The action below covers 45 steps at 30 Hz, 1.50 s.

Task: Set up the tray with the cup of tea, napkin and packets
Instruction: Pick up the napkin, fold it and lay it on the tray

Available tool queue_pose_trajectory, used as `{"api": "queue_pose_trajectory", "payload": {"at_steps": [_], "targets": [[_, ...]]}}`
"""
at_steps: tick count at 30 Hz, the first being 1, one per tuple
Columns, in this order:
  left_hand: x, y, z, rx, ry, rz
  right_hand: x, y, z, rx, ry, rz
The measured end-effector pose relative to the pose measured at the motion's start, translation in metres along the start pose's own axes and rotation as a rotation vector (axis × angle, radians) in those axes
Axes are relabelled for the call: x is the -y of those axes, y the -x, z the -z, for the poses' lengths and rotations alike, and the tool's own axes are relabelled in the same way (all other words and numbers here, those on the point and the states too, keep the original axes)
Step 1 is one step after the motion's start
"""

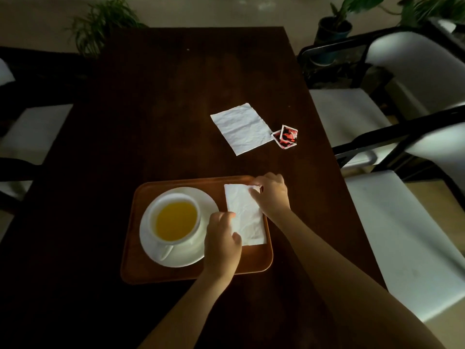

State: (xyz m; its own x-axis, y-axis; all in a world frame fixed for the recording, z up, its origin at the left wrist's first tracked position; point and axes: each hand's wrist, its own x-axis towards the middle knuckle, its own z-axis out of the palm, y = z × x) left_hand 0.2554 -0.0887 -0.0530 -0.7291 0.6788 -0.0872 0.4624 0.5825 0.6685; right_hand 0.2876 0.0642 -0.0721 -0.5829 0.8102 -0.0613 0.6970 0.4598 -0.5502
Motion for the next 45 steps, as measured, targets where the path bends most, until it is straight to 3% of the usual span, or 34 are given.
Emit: {"api": "queue_pose_trajectory", "payload": {"at_steps": [12,17,20,23,27,34,39,42,45], "targets": [[-0.001,0.009,0.009,0.04,-0.22,-0.184,0.006,-0.003,0.002,-0.156,0.045,0.026],[-0.007,-0.001,0.008,0.149,-0.363,-0.249,0.0,0.007,-0.003,0.02,0.227,0.242],[-0.001,-0.01,0.01,0.213,-0.392,-0.273,0.003,-0.002,-0.008,0.097,0.315,0.228],[-0.005,-0.005,0.01,0.249,-0.426,-0.289,0.002,-0.008,-0.002,0.069,0.227,0.19],[-0.005,-0.012,0.017,0.232,-0.308,-0.306,0.021,-0.046,0.005,-0.11,0.052,0.087],[-0.023,-0.023,0.053,0.067,-0.124,-0.294,0.045,-0.127,-0.011,0.095,0.427,0.009],[-0.026,-0.045,0.083,-0.054,0.006,-0.247,0.047,-0.139,-0.03,-0.012,0.47,0.022],[-0.024,-0.058,0.094,-0.078,0.128,-0.169,0.048,-0.139,-0.026,-0.096,0.359,0.023],[-0.027,-0.072,0.098,-0.02,0.299,-0.099,0.062,-0.141,0.002,-0.108,0.048,-0.011]]}}
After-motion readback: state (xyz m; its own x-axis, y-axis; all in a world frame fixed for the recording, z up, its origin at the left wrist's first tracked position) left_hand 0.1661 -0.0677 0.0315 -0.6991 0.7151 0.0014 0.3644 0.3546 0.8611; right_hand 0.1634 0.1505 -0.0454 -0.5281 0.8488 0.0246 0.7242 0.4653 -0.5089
